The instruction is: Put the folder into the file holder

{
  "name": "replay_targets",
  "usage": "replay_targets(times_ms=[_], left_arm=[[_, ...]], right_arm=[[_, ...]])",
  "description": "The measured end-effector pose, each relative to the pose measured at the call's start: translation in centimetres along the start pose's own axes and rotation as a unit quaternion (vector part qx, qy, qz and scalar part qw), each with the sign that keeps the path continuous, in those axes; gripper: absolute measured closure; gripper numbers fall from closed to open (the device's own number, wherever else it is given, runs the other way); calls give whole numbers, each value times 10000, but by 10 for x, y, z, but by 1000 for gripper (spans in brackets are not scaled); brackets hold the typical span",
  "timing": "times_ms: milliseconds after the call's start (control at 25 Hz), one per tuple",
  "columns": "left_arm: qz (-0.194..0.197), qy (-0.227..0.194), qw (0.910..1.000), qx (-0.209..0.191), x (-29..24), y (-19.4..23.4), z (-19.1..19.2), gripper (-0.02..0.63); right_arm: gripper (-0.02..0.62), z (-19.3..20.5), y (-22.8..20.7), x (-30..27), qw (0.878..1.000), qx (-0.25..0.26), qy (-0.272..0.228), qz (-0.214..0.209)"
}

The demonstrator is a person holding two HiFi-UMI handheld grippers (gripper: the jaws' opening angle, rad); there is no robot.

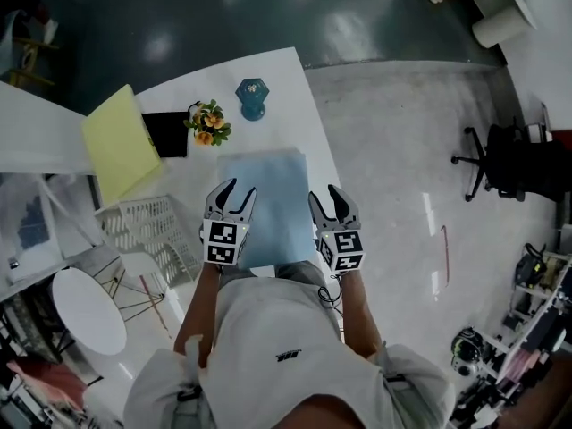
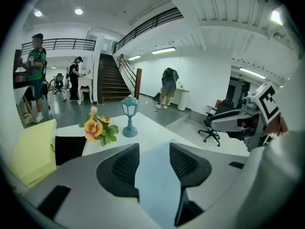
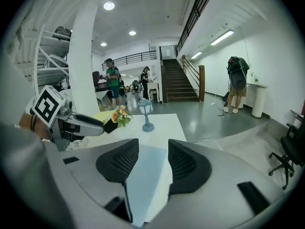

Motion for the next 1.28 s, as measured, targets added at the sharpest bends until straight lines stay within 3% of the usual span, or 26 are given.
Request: replay_targets(times_ms=[520, 800, 880, 1280], left_arm=[[-404, 865, 9939, 555, -37, 20, 57, 330], [-328, 1211, 9866, 1042, -48, 23, 81, 274], [-290, 1303, 9837, 1208, -49, 24, 87, 256], [196, 1750, 9675, 1812, -65, 18, 109, 199]], right_arm=[[400, 41, -22, -55, 9958, 73, 767, -496], [385, 64, -29, -76, 9919, -242, 1002, -741], [350, 71, -29, -81, 9901, -422, 1039, -844], [298, 99, -35, -103, 9788, -951, 1435, -1114]])
Point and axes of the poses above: the fingertips, and each gripper's own axes: x backward along the fingers, y to its left, z out of its underside, the point moved 2 cm from there along x, backward along the fingers, and after that the axes turned 13 degrees about -z, right-handed, at the moved point
